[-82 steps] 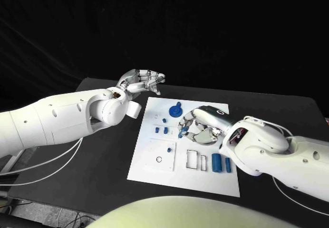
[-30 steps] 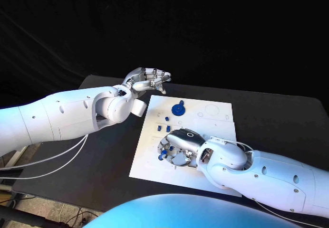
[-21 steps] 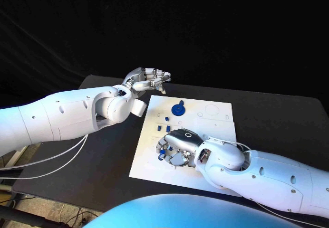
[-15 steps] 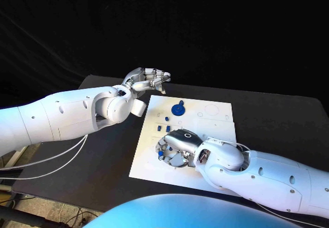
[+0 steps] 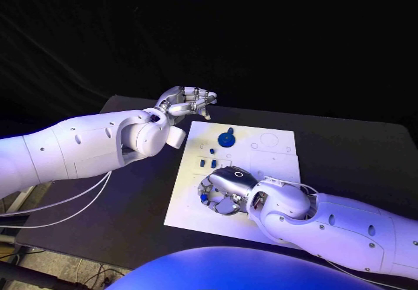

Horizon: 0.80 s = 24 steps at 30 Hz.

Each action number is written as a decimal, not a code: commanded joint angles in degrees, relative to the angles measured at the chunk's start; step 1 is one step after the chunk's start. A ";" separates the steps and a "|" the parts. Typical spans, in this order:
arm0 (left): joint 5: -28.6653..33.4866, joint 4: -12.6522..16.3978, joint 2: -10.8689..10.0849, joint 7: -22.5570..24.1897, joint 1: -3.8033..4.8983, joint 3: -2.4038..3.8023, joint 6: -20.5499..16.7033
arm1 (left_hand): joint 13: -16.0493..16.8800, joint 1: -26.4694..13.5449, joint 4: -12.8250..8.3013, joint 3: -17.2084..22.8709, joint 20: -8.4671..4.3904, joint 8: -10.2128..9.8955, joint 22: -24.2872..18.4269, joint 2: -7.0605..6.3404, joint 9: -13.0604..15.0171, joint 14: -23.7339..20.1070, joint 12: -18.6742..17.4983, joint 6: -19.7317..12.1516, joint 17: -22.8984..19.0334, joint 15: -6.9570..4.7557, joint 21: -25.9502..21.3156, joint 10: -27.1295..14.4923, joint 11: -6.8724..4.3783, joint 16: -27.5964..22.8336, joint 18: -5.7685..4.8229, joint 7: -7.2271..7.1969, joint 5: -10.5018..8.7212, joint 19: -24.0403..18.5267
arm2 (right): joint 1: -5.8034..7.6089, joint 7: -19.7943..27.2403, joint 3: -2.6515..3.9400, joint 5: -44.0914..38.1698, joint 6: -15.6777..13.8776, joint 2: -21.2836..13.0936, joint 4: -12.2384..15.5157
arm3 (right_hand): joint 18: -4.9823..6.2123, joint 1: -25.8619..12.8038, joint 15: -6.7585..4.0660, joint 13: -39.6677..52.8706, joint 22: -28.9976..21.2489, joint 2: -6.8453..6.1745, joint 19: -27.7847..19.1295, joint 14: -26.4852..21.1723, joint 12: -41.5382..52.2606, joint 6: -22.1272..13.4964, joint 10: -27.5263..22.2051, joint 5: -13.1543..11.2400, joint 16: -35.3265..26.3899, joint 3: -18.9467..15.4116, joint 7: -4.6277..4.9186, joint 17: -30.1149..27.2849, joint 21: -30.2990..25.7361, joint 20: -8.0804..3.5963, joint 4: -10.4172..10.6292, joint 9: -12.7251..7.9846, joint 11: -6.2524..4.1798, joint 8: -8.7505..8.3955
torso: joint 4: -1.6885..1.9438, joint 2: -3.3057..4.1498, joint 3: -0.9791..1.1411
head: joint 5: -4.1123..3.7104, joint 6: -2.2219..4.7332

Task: Assemble the parts on the task board

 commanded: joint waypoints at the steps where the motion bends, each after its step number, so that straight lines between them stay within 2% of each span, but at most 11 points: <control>1: 0.29 0.10 0.04 0.25 0.04 0.06 0.73 | 0.06 0.26 -0.15 0.30 0.28 0.28 0.07 0.02 0.09 -0.37 0.17 -0.52 -0.10 0.22 0.13 -0.43 0.01 0.00 0.70 0.07 0.14 -0.29 | -0.11 0.19 -0.03 -0.05 -1.07 -0.18 0.26 | -0.13 -0.11 0.50 -0.25 -0.57 -0.94 -0.51 0.29 -0.32 -0.94 -1.42 0.46 -0.07 -0.88 0.00 -0.67 -0.97 0.51 0.18 -0.20 0.14 -0.55 | 0.01 0.00 0.02 | -0.06 0.01; 4: 0.29 0.09 0.03 0.24 0.04 0.06 0.70 | 0.06 0.26 -0.15 0.30 0.28 0.28 0.07 0.02 0.09 -0.37 0.17 -0.52 -0.10 0.22 0.13 -0.43 0.01 0.00 0.70 0.07 0.14 -0.29 | -0.16 0.17 -0.02 -0.01 -3.40 -0.74 0.53 | 0.75 -0.13 1.09 -0.84 -3.47 -1.86 -3.08 -1.15 -0.96 -3.17 -5.61 0.27 -1.90 -2.81 0.58 -4.90 -5.27 1.01 0.47 -0.72 0.86 -1.73 | 0.03 -0.01 0.00 | -0.11 0.01; 7: 0.29 0.08 0.01 0.23 0.04 0.06 0.70 | 0.06 0.26 -0.15 0.30 0.28 0.28 0.07 0.02 0.09 -0.37 0.17 -0.52 -0.10 0.22 0.13 -0.43 0.01 0.00 0.70 0.07 0.14 -0.29 | -0.19 0.43 -0.01 0.19 -5.42 -1.60 0.94 | 2.18 0.54 1.65 -0.83 -8.52 -2.02 -7.39 -3.78 -0.87 -5.87 -10.99 0.34 -4.96 -6.10 0.97 -11.33 -12.75 1.60 0.83 -1.15 1.51 -2.93 | 0.01 -0.03 0.00 | -0.16 0.02; 9: 0.29 0.06 -0.01 0.22 0.04 0.06 0.69 | 0.06 0.26 -0.15 0.30 0.28 0.28 0.07 0.02 0.09 -0.37 0.17 -0.52 -0.10 0.22 0.13 -0.43 0.01 0.00 0.70 0.07 0.14 -0.29 | -0.19 0.85 0.05 0.75 -6.69 -2.39 1.39 | 2.52 1.22 1.78 -0.57 -9.86 -1.56 -8.12 -4.20 0.34 -7.17 -12.83 0.56 -5.31 -9.04 0.86 -12.12 -14.77 1.78 1.24 -1.31 1.58 -3.51 | -0.03 -0.08 0.01 | -0.20 0.07; 11: 0.29 0.05 -0.05 0.22 0.04 0.06 0.68 | 0.06 0.26 -0.15 0.30 0.28 0.28 0.07 0.02 0.09 -0.37 0.17 -0.52 -0.10 0.22 0.13 -0.43 0.01 0.00 0.70 0.07 0.14 -0.29 | -0.07 1.55 0.27 1.88 -8.03 -3.85 2.38 | 2.92 2.90 2.01 -0.40 -11.77 -0.43 -9.02 -4.85 2.28 -8.30 -15.49 0.98 -5.80 -14.47 0.80 -13.52 -17.62 1.96 2.01 -1.43 1.85 -4.10 | -0.05 -0.11 0.02 | -0.31 0.19; 13: 0.29 0.02 -0.08 0.22 0.04 0.05 0.68 | 0.06 0.28 -0.18 0.31 0.29 0.30 0.09 -0.01 0.09 -0.39 0.19 -0.57 -0.10 0.22 0.14 -0.49 0.02 0.00 0.70 0.07 0.14 -0.31 | 0.17 2.14 0.47 3.04 -8.84 -5.11 3.26 | 2.98 4.04 2.00 -0.25 -12.24 0.42 -8.79 -4.64 3.94 -9.14 -16.50 1.20 -5.64 -18.51 0.13 -13.67 -18.32 2.00 2.93 -1.53 1.86 -4.61 | -0.09 -0.15 0.04 | -0.45 0.30; 14: 0.29 0.00 -0.08 0.22 0.04 0.05 0.68 | 0.06 0.28 -0.18 0.31 0.29 0.30 0.09 -0.01 0.09 -0.39 0.19 -0.57 -0.10 0.22 0.14 -0.49 0.02 0.00 0.70 0.07 0.14 -0.31 | 0.39 2.52 0.61 3.94 -9.30 -6.02 3.88 | 2.92 4.65 1.91 -0.18 -12.13 0.88 -8.42 -4.51 4.82 -8.93 -16.61 1.32 -5.58 -19.65 0.46 -13.70 -18.18 1.93 3.25 -1.49 1.77 -4.55 | -0.10 -0.15 0.04 | -0.58 0.36; 17: 0.29 -0.04 -0.10 0.23 0.03 0.05 0.70 | 0.06 0.28 -0.18 0.31 0.29 0.30 0.09 -0.01 0.09 -0.39 0.19 -0.57 -0.10 0.22 0.14 -0.49 0.02 0.00 0.70 0.07 0.14 -0.31 | 1.57 3.70 0.98 8.42 -10.32 -9.15 5.73 | 2.48 5.76 1.41 0.13 -10.60 1.86 -6.51 -3.29 7.35 -7.69 -14.70 1.61 -4.52 -20.52 0.71 -11.66 -16.01 1.51 3.50 -1.33 1.15 -4.10 | -0.12 -0.20 0.02 | -1.15 0.59; 19: 0.29 -0.05 -0.11 0.23 0.03 0.05 0.71 | 0.06 0.28 -0.18 0.31 0.29 0.30 0.09 -0.01 0.09 -0.39 0.19 -0.57 -0.10 0.22 0.14 -0.49 0.02 0.00 0.70 0.07 0.14 -0.31 | 2.59 4.22 1.14 12.46 -10.30 -11.37 6.74 | 1.87 5.97 1.10 0.54 -8.52 2.63 -4.38 -1.83 9.84 -5.57 -10.25 1.88 -3.21 -19.98 0.92 -8.85 -13.02 1.18 3.50 -1.13 0.87 -3.29 | -0.10 -0.14 0.00 | -1.50 0.77; 21: 0.29 -0.09 -0.14 0.22 0.03 0.04 0.71 | 0.06 0.28 -0.18 0.31 0.29 0.30 0.09 -0.01 0.09 -0.39 0.19 -0.57 -0.10 0.22 0.14 -0.49 0.02 0.00 0.70 0.07 0.14 -0.31 | 3.96 4.26 1.26 18.41 -9.59 -14.13 7.69 | 1.15 3.96 0.46 0.90 -5.78 3.51 -2.00 -0.45 12.08 -3.54 -4.00 1.99 -1.45 -19.60 0.51 -4.86 -9.16 0.72 5.16 -1.14 -0.01 -2.70 | -0.16 -0.23 -0.02 | -2.17 0.93; 24: 0.29 -0.13 -0.17 0.22 0.02 0.04 0.74 | 0.06 0.29 -0.18 0.32 0.29 0.30 0.09 -0.01 0.09 -0.39 0.20 -0.58 -0.10 0.23 0.14 -0.50 0.02 0.00 0.70 0.08 0.14 -0.32 | 5.75 3.58 1.34 26.35 -8.04 -18.35 8.68 | 0.27 3.38 -0.73 1.45 -2.47 3.34 0.50 1.14 13.37 -0.75 1.97 2.10 1.18 -18.30 -0.69 1.21 -4.62 -0.32 6.26 -1.10 -1.51 -1.61 | -0.27 -0.42 -0.07 | -3.18 0.98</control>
